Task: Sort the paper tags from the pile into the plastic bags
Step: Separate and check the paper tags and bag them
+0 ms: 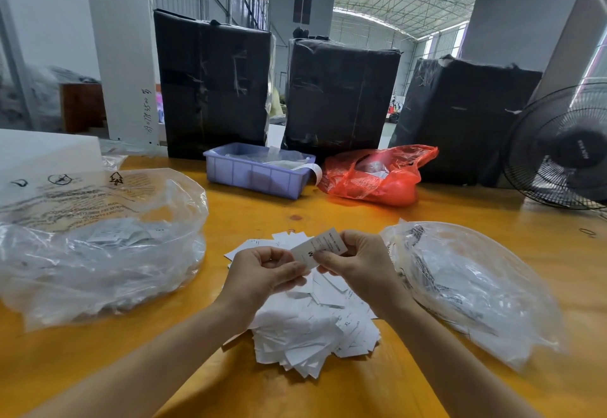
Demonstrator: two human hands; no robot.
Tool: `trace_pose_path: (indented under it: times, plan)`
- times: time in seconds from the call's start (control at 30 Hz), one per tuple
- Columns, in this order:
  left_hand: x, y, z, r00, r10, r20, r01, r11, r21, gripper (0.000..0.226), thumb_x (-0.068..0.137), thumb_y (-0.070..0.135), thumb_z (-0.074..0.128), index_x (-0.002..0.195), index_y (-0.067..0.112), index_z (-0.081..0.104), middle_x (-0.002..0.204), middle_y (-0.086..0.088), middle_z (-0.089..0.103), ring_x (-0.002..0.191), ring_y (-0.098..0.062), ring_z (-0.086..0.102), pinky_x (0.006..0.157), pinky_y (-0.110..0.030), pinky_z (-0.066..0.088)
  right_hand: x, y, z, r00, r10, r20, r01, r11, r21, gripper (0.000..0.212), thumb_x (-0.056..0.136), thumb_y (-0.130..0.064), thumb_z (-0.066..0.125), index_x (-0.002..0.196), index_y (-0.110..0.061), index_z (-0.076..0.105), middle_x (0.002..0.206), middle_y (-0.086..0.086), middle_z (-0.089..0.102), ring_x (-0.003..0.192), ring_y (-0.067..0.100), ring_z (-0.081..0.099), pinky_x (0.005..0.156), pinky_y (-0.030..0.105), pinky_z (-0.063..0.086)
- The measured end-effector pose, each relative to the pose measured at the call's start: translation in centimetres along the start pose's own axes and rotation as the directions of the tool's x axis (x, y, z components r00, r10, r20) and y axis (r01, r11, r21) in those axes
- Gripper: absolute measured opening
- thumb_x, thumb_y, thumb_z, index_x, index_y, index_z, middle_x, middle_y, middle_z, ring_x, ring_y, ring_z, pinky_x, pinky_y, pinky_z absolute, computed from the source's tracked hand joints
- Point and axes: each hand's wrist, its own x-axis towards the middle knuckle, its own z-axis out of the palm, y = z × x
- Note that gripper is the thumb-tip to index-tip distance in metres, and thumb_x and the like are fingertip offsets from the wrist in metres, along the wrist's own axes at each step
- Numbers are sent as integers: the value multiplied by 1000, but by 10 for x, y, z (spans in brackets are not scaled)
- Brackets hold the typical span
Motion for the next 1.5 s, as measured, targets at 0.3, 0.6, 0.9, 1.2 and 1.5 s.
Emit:
trace_pose_path:
  times: [0.3,0.6,0.9,1.2,1.5]
  plan:
    - [0,1,0,999,-12,34,11,1000,15,43,55,13,77,92,-3,64,80,-19,73,68,-24,71,67,-27,59,1,0,-1,997,-43,-70,39,998,-57,8,80,-3,72,87,-2,68,81,13,71,68,18,68,66,31,55]
    - [1,1,-1,1000,-27,0,27,999,-25,23,67,2,75,87,-4,63,76,-19,72,66,-25,71,66,-27,59,-1,-1,2,998,-44,53,49,996,-78,10,79,-3,72,87,3,68,72,11,70,56,9,63,49,18,45]
    - [0,-2,1,999,-36,19,36,999,26,17,74,1,73,89,-5,66,78,-17,72,69,-19,72,56,-21,54,0,3,-1,985,47,164,-31,995,-98,16,77,-5,75,87,6,68,60,0,62,47,3,55,46,14,41]
    - [-1,2,1,995,-74,70,78,995,-63,43,53,1,77,93,-5,62,81,-23,72,66,-25,71,60,-23,57,6,5,-8,999,-18,-30,18,1000,3,3,82,-2,69,82,-5,67,63,4,67,53,11,65,50,19,48]
    - [2,2,-1,992,-106,69,114,985,-128,50,47,-2,78,94,-6,61,80,-25,71,70,-31,71,61,-26,57,5,3,-4,996,-85,0,85,995,-59,9,84,-3,67,89,3,64,74,10,71,61,16,70,60,34,56]
